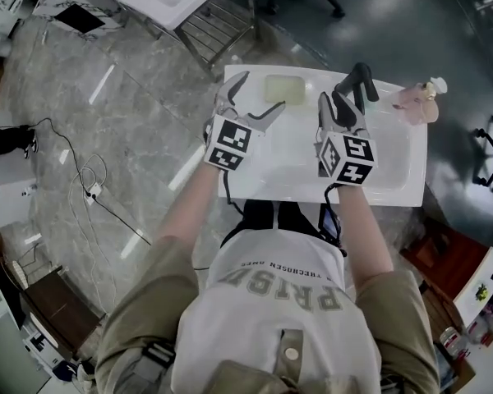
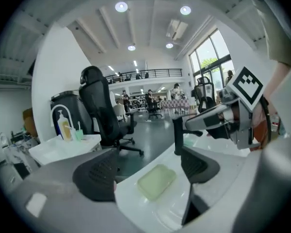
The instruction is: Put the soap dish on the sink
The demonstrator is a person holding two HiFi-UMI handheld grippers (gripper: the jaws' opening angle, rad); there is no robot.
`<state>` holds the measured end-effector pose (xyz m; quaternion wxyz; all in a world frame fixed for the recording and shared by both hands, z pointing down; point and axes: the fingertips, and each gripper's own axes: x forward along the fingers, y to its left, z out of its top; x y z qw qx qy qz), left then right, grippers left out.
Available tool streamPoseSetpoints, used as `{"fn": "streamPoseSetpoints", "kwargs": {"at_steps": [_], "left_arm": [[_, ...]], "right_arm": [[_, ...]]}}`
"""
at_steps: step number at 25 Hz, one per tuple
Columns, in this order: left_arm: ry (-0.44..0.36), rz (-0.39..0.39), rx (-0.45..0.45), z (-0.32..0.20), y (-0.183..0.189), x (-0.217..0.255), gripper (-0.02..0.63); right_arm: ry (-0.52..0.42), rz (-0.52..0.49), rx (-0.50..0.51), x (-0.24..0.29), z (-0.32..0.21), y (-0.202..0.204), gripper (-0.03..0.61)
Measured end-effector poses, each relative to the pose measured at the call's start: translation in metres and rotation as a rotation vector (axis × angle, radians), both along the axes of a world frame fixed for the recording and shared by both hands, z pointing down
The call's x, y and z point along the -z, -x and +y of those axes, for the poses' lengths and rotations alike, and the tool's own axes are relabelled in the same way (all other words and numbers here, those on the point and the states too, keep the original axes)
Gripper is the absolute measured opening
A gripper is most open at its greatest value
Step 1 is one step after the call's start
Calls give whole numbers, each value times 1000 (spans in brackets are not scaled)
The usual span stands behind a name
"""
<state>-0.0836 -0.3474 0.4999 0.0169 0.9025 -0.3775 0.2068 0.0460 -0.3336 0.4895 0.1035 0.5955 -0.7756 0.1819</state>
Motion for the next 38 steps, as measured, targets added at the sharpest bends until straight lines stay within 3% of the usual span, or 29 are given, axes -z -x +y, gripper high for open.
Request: {"fn": "streamPoseSetpoints", "kwargs": {"at_steps": [2, 5, 9, 12, 14, 17, 25, 31, 38], "left_arm": [[-50, 49, 75, 9, 6, 26, 418], [-118, 107, 164, 23, 14, 59, 346], [-202, 111, 210, 46, 17, 91, 328], [-228, 151, 274, 61, 25, 106, 298], [-223, 199, 327, 69, 32, 110, 245], [-232, 189, 317, 77, 32, 109, 162], [-276, 165, 376, 84, 47, 111, 100], [-300, 217, 449, 89, 56, 122, 12], [-336, 248, 447, 92, 59, 138, 8]], "right_arm": [[-59, -9, -3, 23, 12, 0, 95], [-149, -20, -12, 58, 33, -1, 92], [-237, -26, -15, 92, 60, 1, 73], [-278, -24, -4, 108, 76, 5, 32], [-300, -12, -4, 116, 85, 4, 25], [-313, -9, -4, 123, 94, 2, 6], [-376, 25, -36, 141, 107, -10, 5], [-443, 52, -72, 154, 114, -16, 5], [-482, 47, -81, 166, 115, -17, 5]]}}
